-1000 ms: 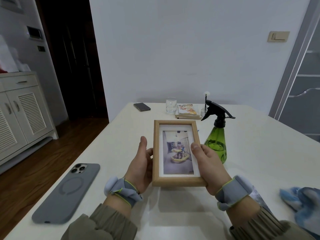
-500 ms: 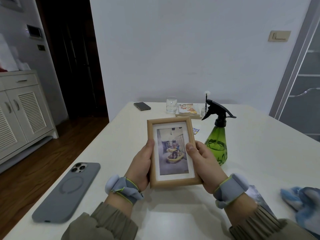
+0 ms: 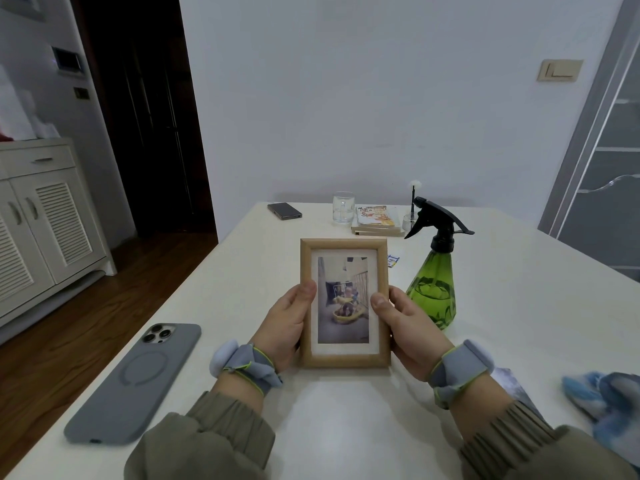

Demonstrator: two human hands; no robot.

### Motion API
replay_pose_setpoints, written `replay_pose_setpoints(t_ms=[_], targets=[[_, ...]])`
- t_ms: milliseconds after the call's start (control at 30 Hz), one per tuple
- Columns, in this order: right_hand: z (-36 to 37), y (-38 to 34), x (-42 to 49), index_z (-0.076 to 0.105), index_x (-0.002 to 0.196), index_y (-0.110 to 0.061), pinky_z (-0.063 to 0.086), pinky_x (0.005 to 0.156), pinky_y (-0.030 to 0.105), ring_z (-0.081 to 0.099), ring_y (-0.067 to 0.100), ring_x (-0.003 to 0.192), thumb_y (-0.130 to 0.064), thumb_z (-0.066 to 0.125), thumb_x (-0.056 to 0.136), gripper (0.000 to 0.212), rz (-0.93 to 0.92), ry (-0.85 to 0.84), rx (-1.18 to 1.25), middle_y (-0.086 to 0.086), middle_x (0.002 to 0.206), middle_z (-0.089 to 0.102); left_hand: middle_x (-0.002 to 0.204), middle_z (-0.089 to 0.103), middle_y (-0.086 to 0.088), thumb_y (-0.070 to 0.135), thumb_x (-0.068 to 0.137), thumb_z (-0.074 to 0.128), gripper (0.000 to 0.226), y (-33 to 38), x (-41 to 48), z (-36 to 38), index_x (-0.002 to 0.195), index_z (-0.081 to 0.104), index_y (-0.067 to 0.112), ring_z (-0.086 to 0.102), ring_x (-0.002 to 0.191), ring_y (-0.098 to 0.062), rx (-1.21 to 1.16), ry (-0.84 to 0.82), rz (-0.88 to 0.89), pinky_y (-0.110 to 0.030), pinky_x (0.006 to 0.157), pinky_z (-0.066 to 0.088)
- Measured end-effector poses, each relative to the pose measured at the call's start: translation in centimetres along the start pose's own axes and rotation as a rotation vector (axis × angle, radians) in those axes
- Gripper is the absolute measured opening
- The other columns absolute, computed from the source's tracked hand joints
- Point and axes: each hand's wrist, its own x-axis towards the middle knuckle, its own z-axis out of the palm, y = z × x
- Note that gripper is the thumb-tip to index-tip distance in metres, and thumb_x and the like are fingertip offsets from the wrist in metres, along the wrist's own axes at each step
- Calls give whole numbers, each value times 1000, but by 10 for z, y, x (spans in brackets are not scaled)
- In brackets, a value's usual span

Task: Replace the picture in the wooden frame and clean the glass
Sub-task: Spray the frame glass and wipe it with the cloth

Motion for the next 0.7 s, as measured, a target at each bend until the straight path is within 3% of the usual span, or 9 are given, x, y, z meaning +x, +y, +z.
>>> replay_pose_setpoints(t_ms=[200, 367, 567, 700], targets=[[0, 0, 1, 49, 124, -10, 60, 75, 27, 70, 18, 85, -15, 41, 100, 26, -17, -47, 83, 10, 101, 69, 103, 72, -15, 27, 98, 45, 39, -4, 2, 0, 124, 55, 1, 74, 80, -21, -23, -22, 31, -29, 70, 62], [0, 2, 2, 46, 129, -9, 59, 78, 28, 70, 19, 89, -17, 43, 99, 31, -23, -53, 92, 10, 105, 69, 118, 68, -20, 34, 96, 45, 43, -3, 3, 0, 124, 57, 3, 69, 100, -32, 8, -2, 39, -33, 79, 61], [0, 4, 2, 46, 129, -9, 55, 90, 38, 68, 24, 96, -17, 46, 98, 32, -23, -48, 72, 13, 111, 68, 116, 69, -19, 37, 97, 43, 35, -3, 3, 0, 113, 61, 12, 67, 105, -35, 49, -10, 12, -28, 74, 61], [0, 5, -1, 48, 123, -15, 48, 102, 47, 65, 28, 107, -15, 49, 96, 27, -46, -44, -4, 10, 112, 68, 115, 70, -20, 39, 96, 45, 33, -5, 5, -3, 108, 63, 13, 67, 106, -36, 97, 23, 22, -36, 85, 59]])
